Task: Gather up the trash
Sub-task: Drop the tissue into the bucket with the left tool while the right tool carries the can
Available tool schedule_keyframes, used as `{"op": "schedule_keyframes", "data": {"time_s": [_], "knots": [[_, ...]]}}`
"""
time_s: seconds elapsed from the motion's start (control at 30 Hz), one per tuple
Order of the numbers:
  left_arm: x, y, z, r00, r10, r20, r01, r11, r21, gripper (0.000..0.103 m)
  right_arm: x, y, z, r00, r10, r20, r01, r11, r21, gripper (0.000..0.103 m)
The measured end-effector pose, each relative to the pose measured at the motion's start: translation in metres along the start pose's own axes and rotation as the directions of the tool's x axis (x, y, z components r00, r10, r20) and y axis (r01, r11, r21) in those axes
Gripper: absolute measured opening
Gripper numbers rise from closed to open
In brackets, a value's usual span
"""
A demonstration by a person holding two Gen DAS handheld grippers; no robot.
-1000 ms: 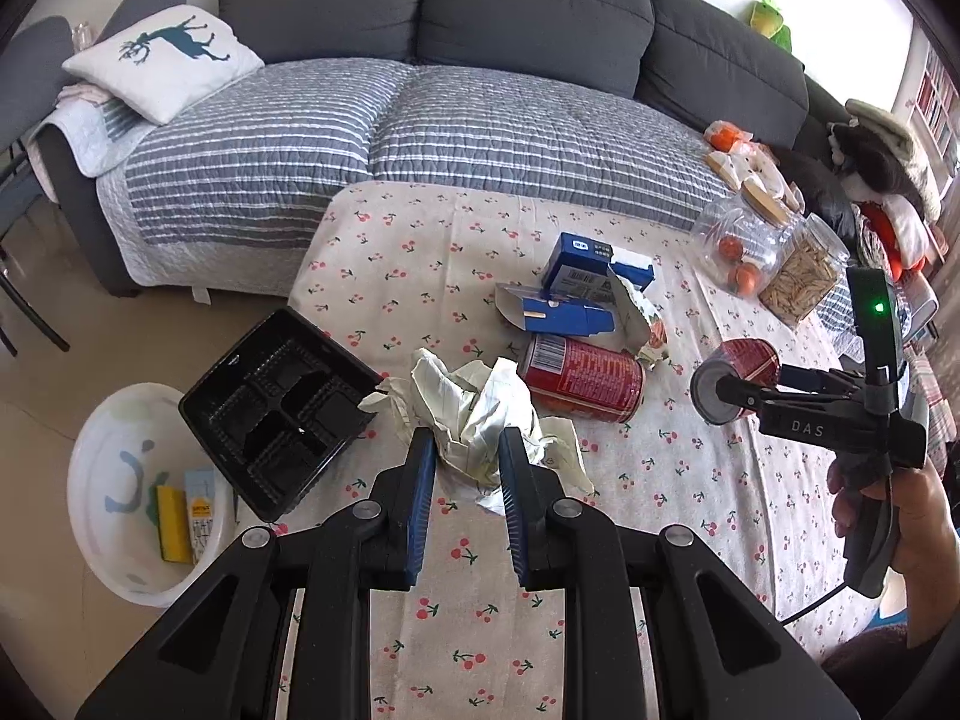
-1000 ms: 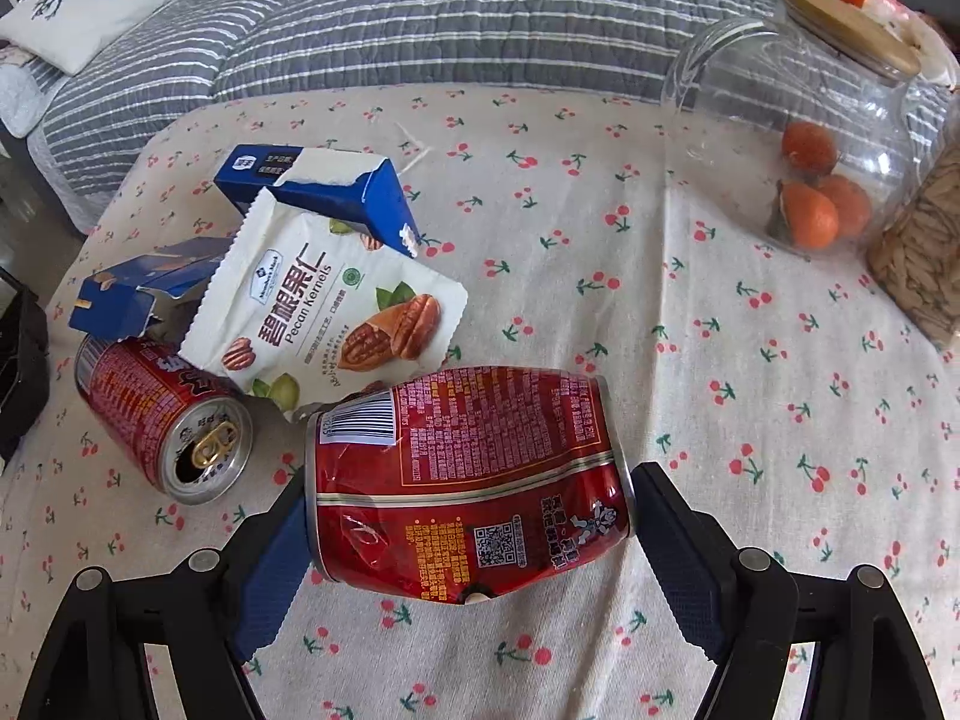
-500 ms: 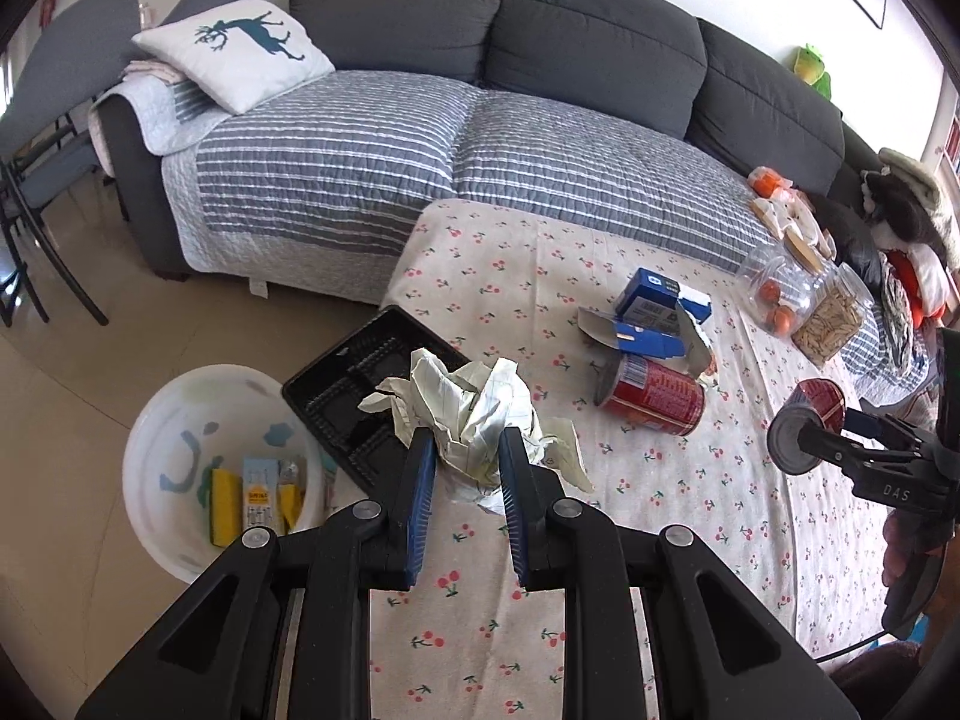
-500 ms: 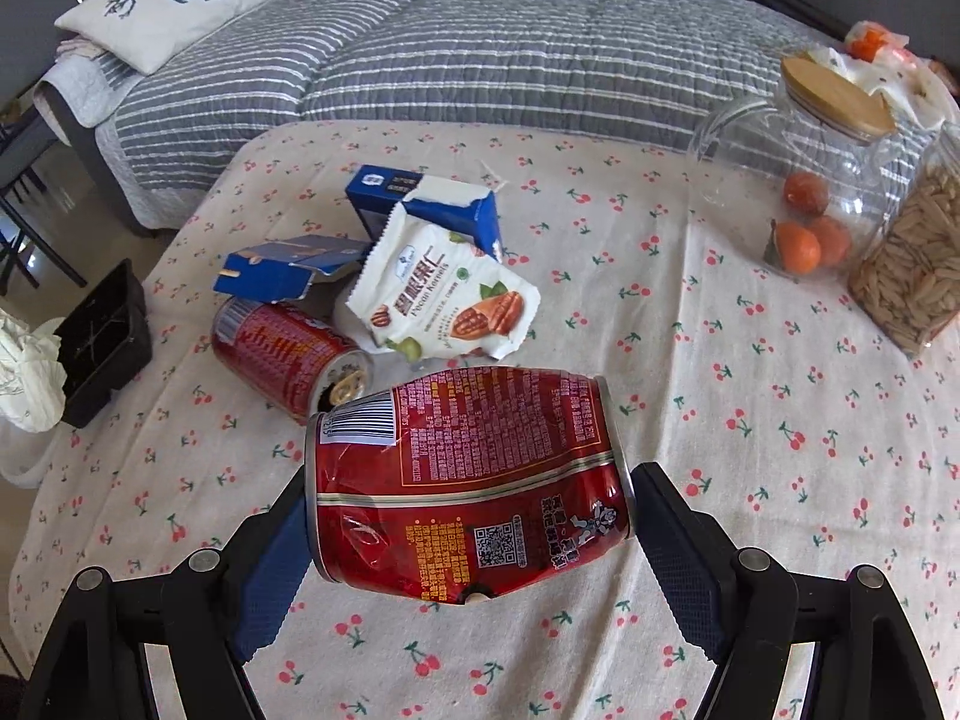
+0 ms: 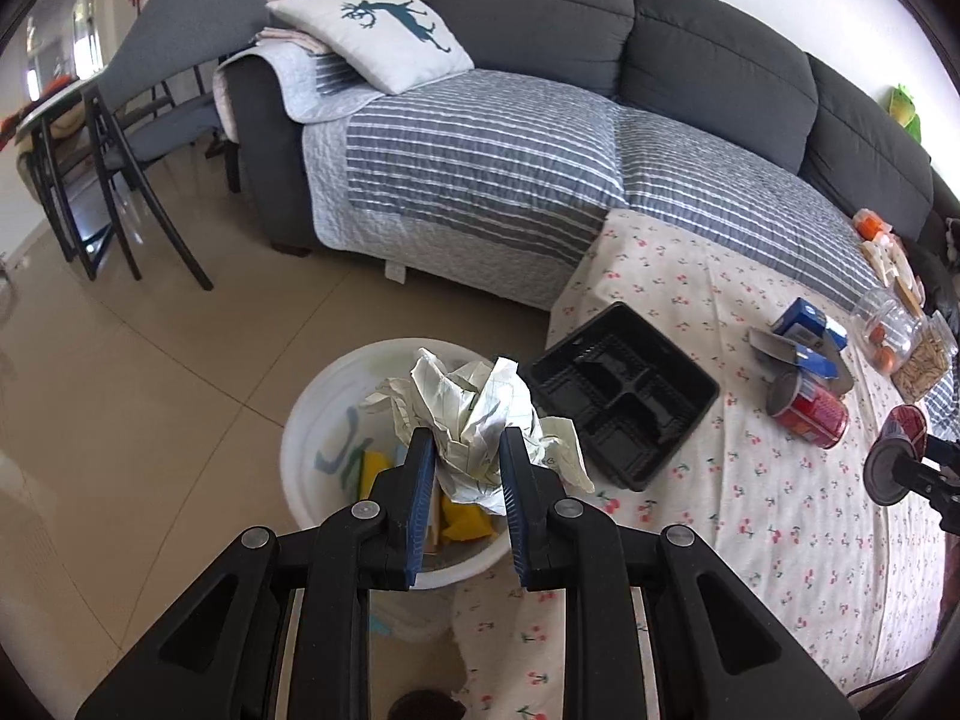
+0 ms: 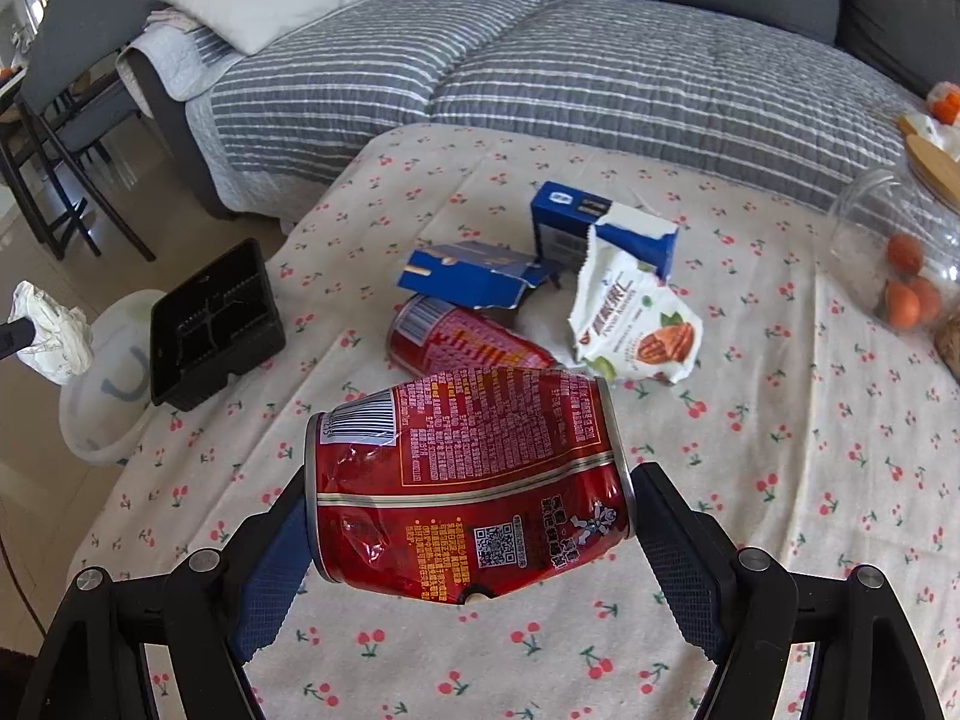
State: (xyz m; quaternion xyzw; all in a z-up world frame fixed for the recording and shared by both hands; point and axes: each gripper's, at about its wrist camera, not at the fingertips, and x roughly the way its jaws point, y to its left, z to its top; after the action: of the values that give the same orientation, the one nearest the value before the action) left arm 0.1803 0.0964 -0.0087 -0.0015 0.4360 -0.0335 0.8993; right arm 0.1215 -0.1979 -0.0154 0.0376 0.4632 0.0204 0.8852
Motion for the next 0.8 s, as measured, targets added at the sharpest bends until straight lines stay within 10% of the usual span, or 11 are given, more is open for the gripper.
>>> {"op": "schedule_keyframes", "data": {"time_s": [0.37,0.57,0.8], "knots": [[0.032,0.038,-0.006,0.996,0.086,0.025,-0.087,0.996,0.035,0.03,0.02,0.049,0.004,0.999,0.041,-0.003,-0.041,0.997,-0.071,0.085],[0.037,0.046,-0.016,0.99,0.137,-0.039,-0.134,0.988,0.081,0.08,0.025,0.07,0.007,0.998,0.066,-0.003,-0.066,0.994,-0.084,0.085],[0.027,0.089,-0.032,0.98,0.186,-0.074,-0.187,0.982,0.001,0.089,0.025,0.109,0.014,0.993,0.12,-0.006,-0.12,0.986,-0.113,0.085]]}}
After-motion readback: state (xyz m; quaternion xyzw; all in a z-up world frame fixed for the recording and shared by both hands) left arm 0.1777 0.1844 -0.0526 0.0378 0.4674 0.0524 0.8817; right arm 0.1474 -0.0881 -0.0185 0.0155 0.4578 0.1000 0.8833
